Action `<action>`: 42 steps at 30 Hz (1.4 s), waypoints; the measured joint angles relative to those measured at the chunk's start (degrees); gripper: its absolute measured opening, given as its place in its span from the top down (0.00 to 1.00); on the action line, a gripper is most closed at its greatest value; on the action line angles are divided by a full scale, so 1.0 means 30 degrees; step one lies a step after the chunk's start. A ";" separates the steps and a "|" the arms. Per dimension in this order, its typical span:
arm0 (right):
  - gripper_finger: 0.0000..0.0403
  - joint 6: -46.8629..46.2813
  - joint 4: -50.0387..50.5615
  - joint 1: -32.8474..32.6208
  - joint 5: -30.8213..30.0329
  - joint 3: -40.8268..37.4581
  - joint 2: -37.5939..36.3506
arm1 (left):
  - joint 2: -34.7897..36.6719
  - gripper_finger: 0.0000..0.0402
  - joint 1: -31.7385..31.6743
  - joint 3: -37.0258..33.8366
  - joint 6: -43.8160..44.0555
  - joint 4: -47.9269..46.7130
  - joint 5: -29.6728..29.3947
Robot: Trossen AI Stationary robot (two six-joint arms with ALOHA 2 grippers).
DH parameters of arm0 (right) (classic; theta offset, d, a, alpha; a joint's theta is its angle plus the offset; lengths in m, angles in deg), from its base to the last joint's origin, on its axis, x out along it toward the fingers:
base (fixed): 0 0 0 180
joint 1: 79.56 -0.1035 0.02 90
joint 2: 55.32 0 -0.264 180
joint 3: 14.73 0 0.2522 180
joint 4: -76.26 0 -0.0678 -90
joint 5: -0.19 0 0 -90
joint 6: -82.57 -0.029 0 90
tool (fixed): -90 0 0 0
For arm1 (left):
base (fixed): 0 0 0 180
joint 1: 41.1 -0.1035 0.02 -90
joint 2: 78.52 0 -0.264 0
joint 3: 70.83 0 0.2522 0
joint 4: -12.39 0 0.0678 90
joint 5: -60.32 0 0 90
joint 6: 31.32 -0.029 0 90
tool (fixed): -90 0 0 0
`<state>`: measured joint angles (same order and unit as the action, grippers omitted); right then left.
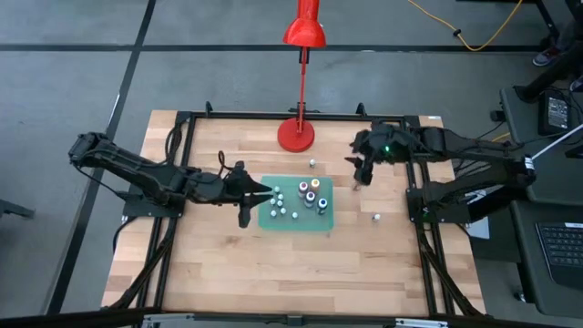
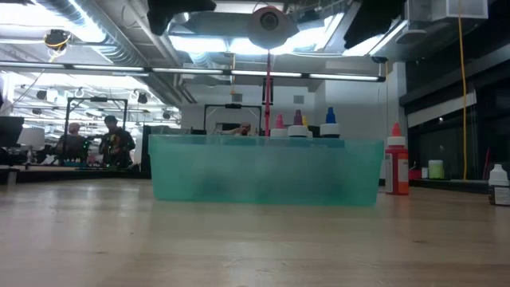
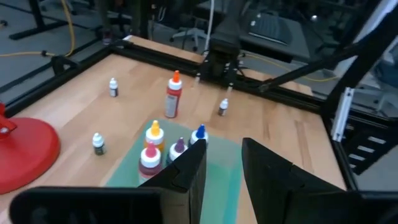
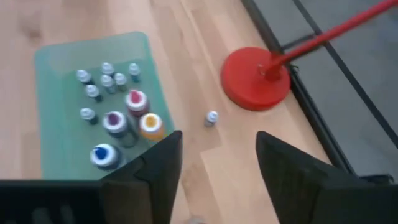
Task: Pick & Place food coloring
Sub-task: Put the small pink food coloring bottle into the green bin
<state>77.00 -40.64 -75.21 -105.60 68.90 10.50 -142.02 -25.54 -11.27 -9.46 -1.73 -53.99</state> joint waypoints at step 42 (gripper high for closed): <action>0.31 0.0437 -1.0375 0.8971 -0.1440 -0.7708 0.0517 | 0.4060 0.78 -0.2093 -0.0073 -0.6482 0.0369 -0.6199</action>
<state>78.31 -71.76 -48.30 -109.92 45.77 12.06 -129.84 -31.82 -11.49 -28.90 -0.62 -72.58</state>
